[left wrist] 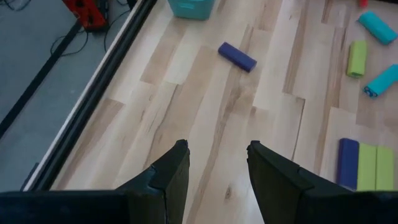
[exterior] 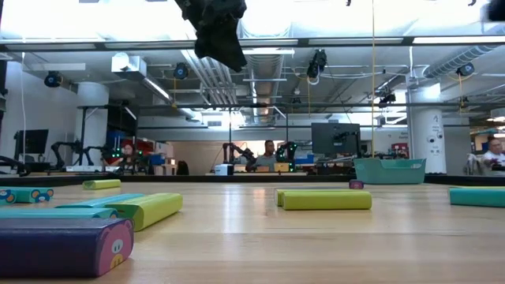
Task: Sort blocks
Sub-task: Put the light blue block into the bottom blue bin
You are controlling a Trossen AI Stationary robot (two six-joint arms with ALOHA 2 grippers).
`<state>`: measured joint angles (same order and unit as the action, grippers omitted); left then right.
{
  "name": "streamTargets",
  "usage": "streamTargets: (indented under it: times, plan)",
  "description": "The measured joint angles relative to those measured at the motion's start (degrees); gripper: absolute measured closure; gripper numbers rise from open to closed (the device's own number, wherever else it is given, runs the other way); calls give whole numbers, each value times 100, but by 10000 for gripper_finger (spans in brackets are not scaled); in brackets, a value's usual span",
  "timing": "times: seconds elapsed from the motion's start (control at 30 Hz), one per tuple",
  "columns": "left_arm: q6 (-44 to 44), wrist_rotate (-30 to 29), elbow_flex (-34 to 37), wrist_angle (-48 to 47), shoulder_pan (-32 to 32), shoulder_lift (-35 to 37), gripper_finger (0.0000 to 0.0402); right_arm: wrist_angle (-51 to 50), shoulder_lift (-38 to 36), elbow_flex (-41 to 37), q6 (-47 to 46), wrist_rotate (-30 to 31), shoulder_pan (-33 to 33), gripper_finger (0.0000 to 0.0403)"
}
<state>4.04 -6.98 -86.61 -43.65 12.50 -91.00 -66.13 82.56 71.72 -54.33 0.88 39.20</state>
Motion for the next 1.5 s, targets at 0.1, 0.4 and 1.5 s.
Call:
streamTargets:
  times: [0.1,0.4,1.5]
  plan:
    - [110,4,0,-275,-8,10,260,15,-41,-29,642,305,-530,394]
    - [318,19,7,-794,-63,547,260,195,-383,-392,2283,1047,-1724,394]
    - [1446,462,488,-3212,-1668,1335,260,3254,-1077,-914,3548,1115,-4340,394]
